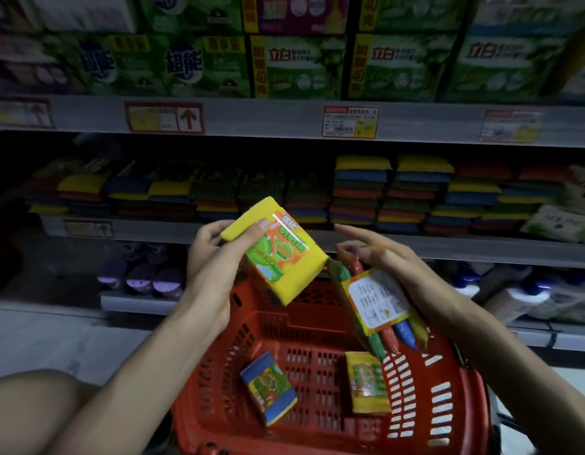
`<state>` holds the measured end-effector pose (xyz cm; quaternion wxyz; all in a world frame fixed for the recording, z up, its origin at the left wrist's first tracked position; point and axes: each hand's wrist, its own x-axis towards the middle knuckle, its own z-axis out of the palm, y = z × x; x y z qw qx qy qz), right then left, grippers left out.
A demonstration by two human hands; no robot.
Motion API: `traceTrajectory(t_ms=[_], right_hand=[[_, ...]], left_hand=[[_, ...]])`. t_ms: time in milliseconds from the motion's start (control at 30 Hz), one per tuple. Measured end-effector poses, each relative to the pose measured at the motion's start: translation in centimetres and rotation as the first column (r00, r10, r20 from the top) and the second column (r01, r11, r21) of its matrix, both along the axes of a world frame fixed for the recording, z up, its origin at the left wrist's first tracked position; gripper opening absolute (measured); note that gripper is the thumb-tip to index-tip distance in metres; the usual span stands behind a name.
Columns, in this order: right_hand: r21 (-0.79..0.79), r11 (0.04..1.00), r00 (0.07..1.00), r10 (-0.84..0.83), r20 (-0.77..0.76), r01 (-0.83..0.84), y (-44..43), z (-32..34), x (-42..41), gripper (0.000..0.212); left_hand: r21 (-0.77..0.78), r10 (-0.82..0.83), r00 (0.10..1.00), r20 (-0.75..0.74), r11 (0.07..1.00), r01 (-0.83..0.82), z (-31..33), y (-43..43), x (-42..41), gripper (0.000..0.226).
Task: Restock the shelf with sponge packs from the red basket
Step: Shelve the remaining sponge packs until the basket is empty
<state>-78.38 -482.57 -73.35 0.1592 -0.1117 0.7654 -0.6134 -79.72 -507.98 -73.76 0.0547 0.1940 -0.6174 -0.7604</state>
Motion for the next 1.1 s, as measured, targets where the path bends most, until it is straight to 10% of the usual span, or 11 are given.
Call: traceTrajectory(t_ms=[267, 533, 667, 1100], right_hand=[[-0.032, 0.992, 0.992, 0.123, 0.040, -0.122, -1.1, -0.2, 0.9, 0.059], [0.005, 0.993, 0.992, 0.120, -0.027, -0.120, -3.2, -1.5, 2.2, 0.062], [-0.001, 0.998, 0.997, 0.065, -0.051, -0.066, -3.2, -1.8, 2.2, 0.067], [0.028, 0.999, 0.999, 0.022, -0.033, -0.021, -3.8, -2.2, 2.3, 0.054]], left_hand=[[-0.027, 0.060, 0.997, -0.049, 0.998, -0.062, -0.9, 0.0, -0.6, 0.030], [-0.016, 0.153, 0.988, 0.026, 0.988, -0.152, -2.5, -0.1, -1.1, 0.107], [-0.033, 0.054, 0.998, 0.020, 0.998, -0.053, -2.1, 0.9, -0.1, 0.081], [-0.079, -0.290, 0.957, -0.003, 0.954, 0.289, -2.1, 0.3, 1.0, 0.107]])
